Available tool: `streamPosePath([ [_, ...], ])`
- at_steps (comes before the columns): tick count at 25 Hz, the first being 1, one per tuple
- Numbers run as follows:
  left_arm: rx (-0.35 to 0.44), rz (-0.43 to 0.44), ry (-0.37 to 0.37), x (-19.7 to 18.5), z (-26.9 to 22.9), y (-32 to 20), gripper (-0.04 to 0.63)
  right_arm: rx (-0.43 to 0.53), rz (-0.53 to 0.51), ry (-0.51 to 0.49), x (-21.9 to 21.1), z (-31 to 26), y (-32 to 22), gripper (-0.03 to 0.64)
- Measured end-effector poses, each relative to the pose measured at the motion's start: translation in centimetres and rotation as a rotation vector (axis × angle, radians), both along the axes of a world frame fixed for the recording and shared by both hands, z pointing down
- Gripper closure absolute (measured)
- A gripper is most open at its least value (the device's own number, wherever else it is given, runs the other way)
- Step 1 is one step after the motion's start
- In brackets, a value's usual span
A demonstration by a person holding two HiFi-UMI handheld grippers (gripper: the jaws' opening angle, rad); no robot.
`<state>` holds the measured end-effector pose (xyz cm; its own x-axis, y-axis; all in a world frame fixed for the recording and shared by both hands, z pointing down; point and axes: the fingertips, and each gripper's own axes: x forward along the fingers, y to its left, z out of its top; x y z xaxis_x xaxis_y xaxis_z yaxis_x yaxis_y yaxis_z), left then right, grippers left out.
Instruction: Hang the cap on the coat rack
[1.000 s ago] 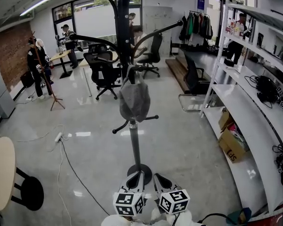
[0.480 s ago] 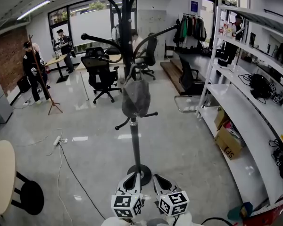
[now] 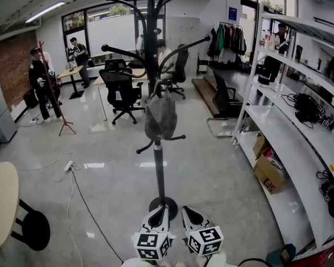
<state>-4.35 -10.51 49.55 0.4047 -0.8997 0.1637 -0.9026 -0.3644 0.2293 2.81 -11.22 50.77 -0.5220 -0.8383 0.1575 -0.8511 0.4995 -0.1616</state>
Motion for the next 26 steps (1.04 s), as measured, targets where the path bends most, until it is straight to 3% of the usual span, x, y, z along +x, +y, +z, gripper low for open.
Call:
streamPosePath([
  [8,-0.005,-0.019,0.006,0.0,0.3,0.5,0.592,0.007,-0.052,0.021,-0.9,0.0,0.4,0.606],
  [26,0.003,0.010,0.018,1.2,0.0,-0.5,0.592,-0.003,-0.036,0.056,0.2,0.3,-0.2,0.606],
])
